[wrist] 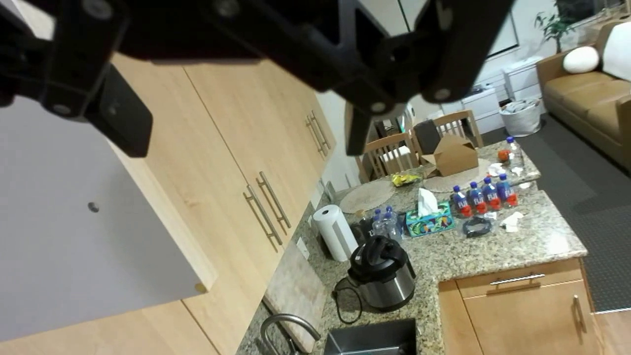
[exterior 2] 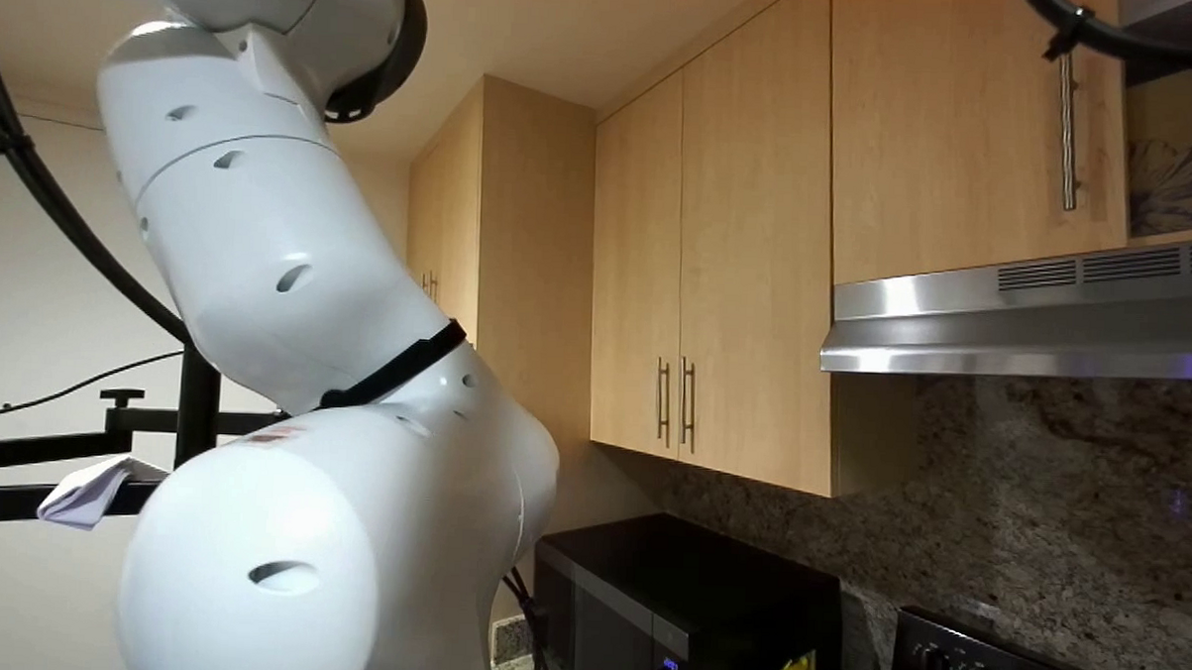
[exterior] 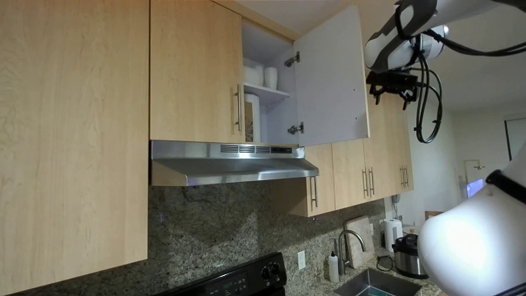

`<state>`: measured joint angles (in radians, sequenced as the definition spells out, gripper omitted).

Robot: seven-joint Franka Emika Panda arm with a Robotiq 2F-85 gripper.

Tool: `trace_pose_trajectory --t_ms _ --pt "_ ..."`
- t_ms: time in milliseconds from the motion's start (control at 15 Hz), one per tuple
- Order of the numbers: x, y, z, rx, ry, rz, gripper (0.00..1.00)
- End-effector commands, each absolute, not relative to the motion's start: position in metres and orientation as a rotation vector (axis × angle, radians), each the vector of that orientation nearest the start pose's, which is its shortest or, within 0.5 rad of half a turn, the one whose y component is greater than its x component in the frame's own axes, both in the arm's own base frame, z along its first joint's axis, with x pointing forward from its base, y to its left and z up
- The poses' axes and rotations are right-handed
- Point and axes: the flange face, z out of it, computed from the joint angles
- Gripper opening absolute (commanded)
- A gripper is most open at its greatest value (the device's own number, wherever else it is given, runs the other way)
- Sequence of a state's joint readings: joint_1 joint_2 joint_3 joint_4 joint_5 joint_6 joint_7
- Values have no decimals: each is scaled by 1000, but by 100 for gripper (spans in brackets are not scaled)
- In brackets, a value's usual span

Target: Close the cupboard drawer.

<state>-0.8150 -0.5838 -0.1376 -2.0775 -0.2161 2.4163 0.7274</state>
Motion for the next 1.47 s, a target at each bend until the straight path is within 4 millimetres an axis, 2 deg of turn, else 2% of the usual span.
trace_pose_trajectory --t_ms 0,267,333,467,867,1200,1400 --pt "226 -367 751 -2012 2313 -1525 100" --pt "249 -379 739 -2002 2275 -1562 100" --pt "236 -372 741 -2029 2274 -1520 100" --pt "241 -374 737 -2037 2269 -1513 100" --pt "237 -372 741 -2029 2269 -1524 100" --pt "227 -400 752 -1987 2302 -1553 100" --pt "223 -419 755 -2030 2290 -1520 100"
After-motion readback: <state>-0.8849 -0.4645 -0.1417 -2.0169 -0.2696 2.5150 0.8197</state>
